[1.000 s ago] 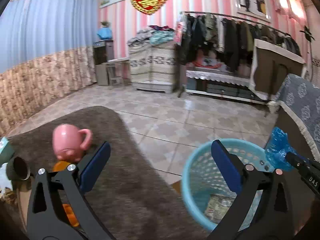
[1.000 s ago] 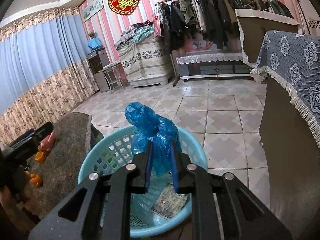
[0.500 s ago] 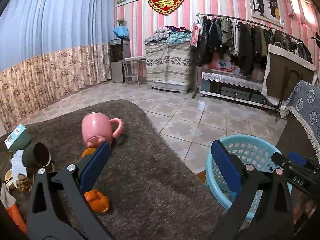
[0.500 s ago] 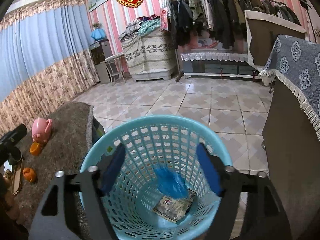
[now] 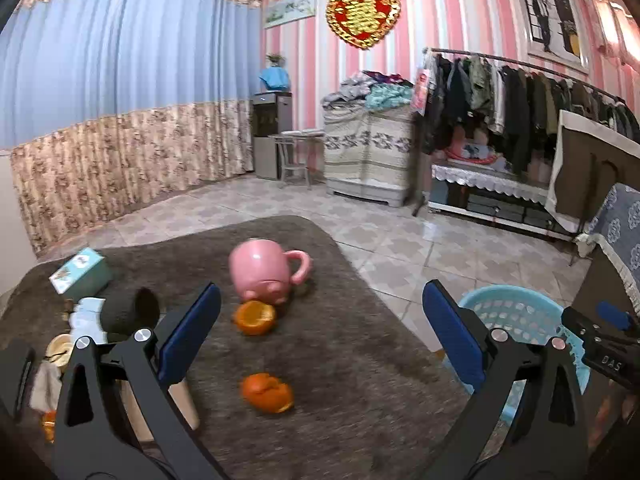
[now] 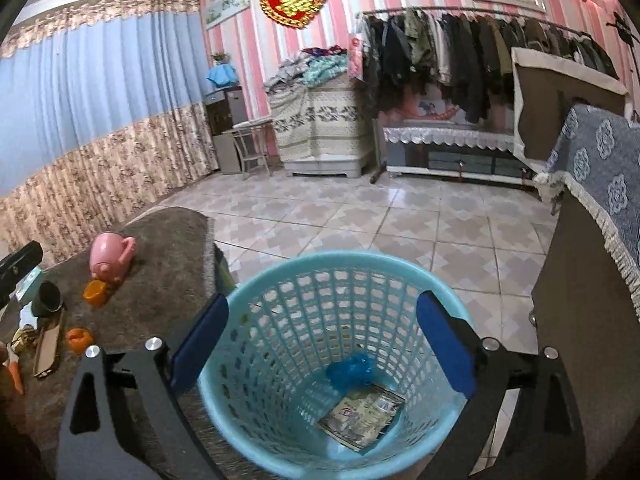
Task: Collect trash
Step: 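Open both tools to drop the bag and wrapper into the basket, then move both tools back over the rug toward the orange peels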
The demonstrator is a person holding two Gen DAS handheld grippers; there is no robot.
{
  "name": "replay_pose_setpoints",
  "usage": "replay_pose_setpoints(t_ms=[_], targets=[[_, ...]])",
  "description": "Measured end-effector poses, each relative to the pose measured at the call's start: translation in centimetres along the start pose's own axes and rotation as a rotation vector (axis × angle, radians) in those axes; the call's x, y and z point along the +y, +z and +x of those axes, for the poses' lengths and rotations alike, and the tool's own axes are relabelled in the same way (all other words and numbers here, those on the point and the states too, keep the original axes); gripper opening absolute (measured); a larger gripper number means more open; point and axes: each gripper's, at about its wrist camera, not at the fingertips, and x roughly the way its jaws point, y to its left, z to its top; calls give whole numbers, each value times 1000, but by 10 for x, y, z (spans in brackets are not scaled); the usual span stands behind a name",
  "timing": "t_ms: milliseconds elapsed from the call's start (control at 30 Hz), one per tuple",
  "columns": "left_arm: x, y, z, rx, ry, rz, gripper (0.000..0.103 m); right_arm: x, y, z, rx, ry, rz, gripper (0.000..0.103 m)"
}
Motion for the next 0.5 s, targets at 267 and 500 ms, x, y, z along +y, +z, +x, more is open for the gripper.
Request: replay_pose_setpoints(t_ms=[267,500], targets=[[59,-2,-46,-32,100,-32,98,40,-4,-29,-37,96,-62,93],[113,-15,-81,-26,166,-80,98,83,-10,-42,-49,156,-121,93]])
